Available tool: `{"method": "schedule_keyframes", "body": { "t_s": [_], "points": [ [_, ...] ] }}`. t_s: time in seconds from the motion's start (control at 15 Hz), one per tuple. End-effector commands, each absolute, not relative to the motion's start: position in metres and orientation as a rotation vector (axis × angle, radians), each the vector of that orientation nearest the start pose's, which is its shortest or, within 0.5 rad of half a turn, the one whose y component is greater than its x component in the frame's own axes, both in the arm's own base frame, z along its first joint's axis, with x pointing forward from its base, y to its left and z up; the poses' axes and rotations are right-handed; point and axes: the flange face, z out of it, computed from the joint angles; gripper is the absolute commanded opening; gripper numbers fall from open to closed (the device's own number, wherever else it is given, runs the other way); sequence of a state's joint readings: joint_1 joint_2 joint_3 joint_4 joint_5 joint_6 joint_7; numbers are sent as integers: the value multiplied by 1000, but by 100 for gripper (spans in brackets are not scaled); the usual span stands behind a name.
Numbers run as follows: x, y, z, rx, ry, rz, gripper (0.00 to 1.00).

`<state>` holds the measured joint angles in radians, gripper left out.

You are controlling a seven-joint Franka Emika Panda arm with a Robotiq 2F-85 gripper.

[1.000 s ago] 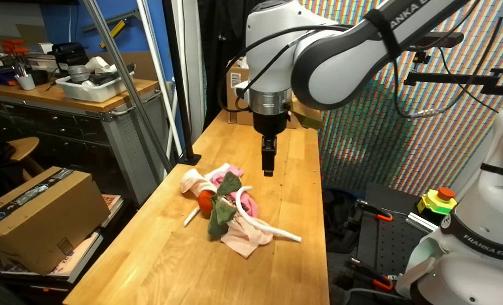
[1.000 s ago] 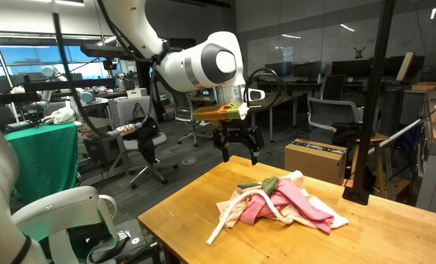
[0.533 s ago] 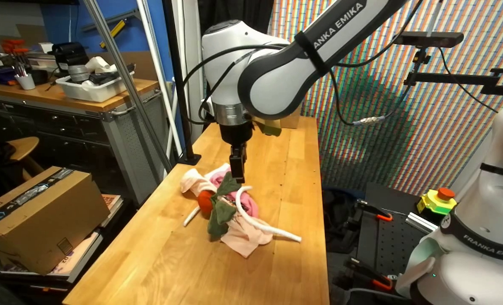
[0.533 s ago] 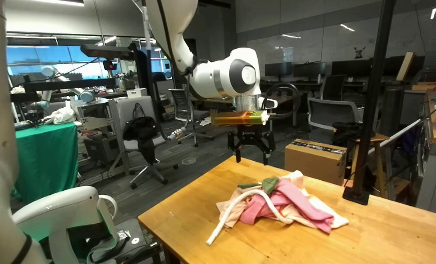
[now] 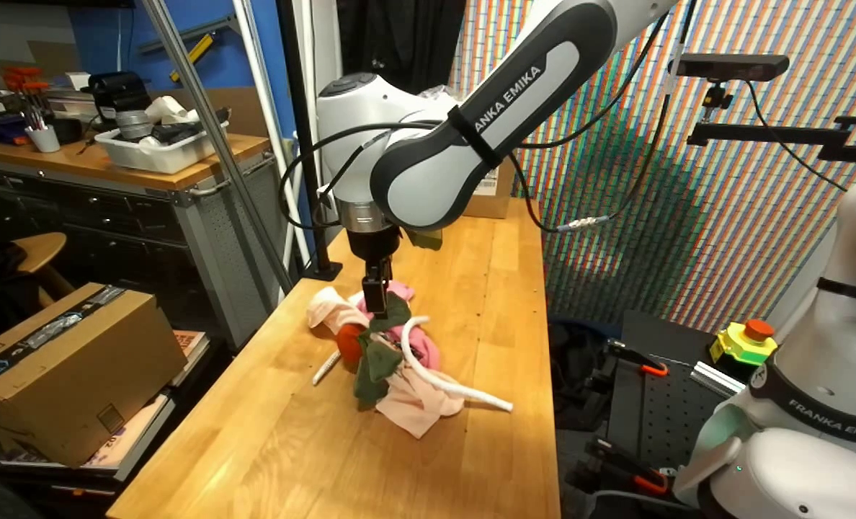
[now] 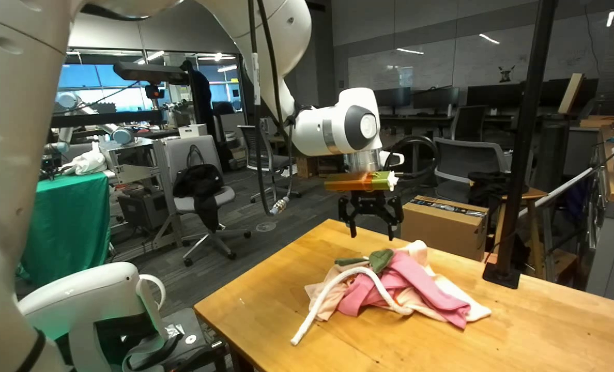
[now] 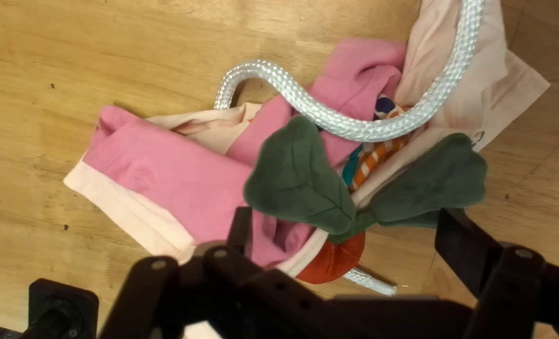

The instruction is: Spread the pile on the table

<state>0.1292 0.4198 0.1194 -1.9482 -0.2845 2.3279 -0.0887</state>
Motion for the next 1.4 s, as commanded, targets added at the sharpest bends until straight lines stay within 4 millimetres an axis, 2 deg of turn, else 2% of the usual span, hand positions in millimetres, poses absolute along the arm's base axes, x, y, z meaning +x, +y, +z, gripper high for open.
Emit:
{"method": "schedule_keyframes", "body": {
  "t_s": [0.0, 0.33, 0.73, 1.07, 1.33],
  "points": [
    [617, 135, 243, -3223, -864, -44, 100],
    [629, 109, 219, -3261, -805, -93, 100],
    [643, 94, 213, -3268, -743, -159, 100],
    [637, 99, 212, -3245, -648, -180, 100],
    [624, 103, 205, -3268, -454, -179, 100]
  ]
}}
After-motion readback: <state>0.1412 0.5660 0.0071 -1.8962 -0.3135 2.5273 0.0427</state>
